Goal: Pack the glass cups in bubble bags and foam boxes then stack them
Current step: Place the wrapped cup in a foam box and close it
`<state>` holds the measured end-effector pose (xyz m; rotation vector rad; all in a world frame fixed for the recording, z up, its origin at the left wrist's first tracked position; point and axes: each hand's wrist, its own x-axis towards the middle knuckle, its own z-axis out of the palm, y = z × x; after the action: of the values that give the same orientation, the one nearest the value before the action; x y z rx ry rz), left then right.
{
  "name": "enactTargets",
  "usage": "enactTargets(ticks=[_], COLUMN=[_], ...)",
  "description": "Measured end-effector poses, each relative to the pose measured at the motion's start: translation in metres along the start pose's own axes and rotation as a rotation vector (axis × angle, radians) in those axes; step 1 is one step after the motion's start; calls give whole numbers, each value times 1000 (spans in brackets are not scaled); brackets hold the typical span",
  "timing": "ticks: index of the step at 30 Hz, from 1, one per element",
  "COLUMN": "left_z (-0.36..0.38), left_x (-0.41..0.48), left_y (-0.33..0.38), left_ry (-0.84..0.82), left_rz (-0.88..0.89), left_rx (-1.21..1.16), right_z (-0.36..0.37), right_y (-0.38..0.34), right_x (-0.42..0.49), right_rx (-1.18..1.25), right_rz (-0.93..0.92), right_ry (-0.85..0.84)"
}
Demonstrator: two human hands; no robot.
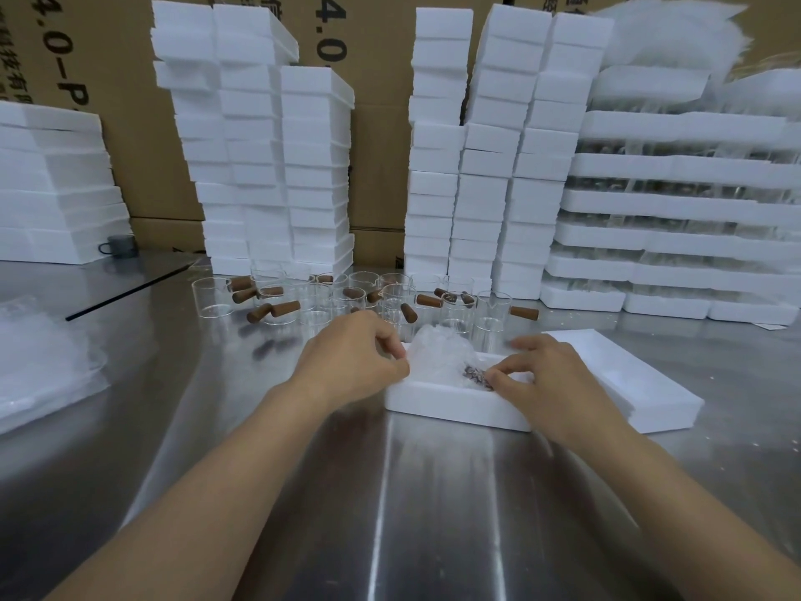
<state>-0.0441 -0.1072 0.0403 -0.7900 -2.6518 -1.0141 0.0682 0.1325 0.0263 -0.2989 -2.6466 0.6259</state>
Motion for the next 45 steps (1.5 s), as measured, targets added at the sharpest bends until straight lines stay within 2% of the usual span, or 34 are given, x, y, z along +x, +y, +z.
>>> enactTargets(ticks=[7,14,23,27,31,34,37,41,45], left_z=[1,4,-3,-6,-5,-5,-4,-5,-7], left_x=[0,1,-2,-2,3,5,7,8,10], left_y=[3,2,6,7,1,-4,-7,-5,-6], left_ry=[79,92,24,-11,-69,-75,-119,-149,-15], left_rz=[109,93,193,165,-23,-62,-50,-9,26], left_rx=[243,217,303,302,16,-166,-197,-76,-177], right_z=[-1,-2,1,4,6,5,4,4,2], right_y=[-2,-3,-1,-6,-12,-12,-15,-15,-13], right_x=[-2,-2,-1,-5,-5,-5,-8,-8,-7], right_rx=[-9,-41,-30,-3,-25,27,60,98,118], right_rz=[13,64,53,-14,7,19,4,0,-22], right_ry=[4,-24,-29,77,124,108,116,98,135])
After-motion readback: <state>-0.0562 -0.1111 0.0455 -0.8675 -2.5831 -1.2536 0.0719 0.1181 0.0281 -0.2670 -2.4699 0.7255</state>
